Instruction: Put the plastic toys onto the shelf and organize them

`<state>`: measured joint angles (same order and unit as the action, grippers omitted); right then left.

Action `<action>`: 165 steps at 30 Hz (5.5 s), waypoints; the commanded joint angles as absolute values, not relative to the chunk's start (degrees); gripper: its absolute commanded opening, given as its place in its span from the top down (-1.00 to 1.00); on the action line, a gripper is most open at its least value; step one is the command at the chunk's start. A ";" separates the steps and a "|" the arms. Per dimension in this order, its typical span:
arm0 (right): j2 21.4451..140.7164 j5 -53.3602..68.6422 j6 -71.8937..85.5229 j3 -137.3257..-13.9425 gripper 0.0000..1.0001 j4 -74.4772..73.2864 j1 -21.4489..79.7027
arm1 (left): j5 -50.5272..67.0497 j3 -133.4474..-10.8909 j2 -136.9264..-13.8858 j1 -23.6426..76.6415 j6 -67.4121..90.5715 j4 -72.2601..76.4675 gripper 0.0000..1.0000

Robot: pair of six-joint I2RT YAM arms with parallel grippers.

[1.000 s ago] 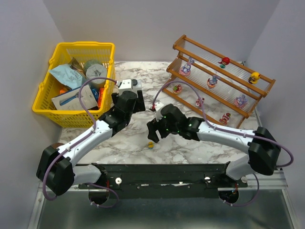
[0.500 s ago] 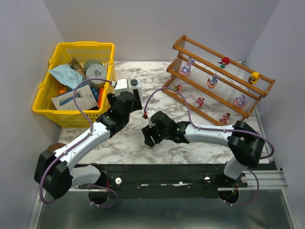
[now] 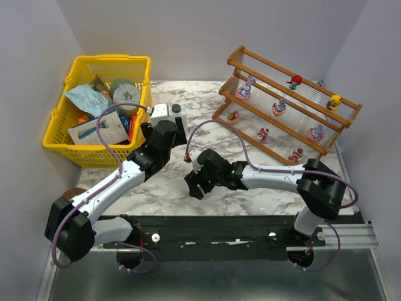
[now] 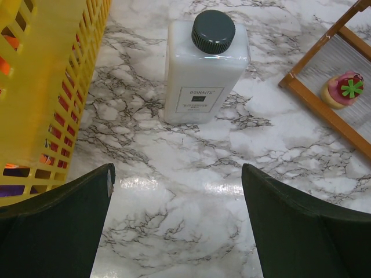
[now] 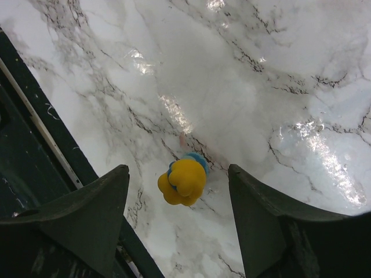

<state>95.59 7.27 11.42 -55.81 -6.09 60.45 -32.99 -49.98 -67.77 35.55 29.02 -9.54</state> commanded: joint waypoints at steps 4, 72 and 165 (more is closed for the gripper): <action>96.94 7.65 7.56 -55.64 -0.46 -7.21 61.00 | -34.54 -48.96 -66.97 35.16 29.36 -8.96 -0.98; 114.25 19.34 -6.50 -140.80 0.51 -54.05 9.32 | -0.09 -47.48 -80.86 35.16 13.28 5.09 -0.98; 120.85 16.17 -4.83 -140.10 0.24 -43.51 8.79 | -7.12 -46.93 -85.52 40.25 11.95 4.57 -0.98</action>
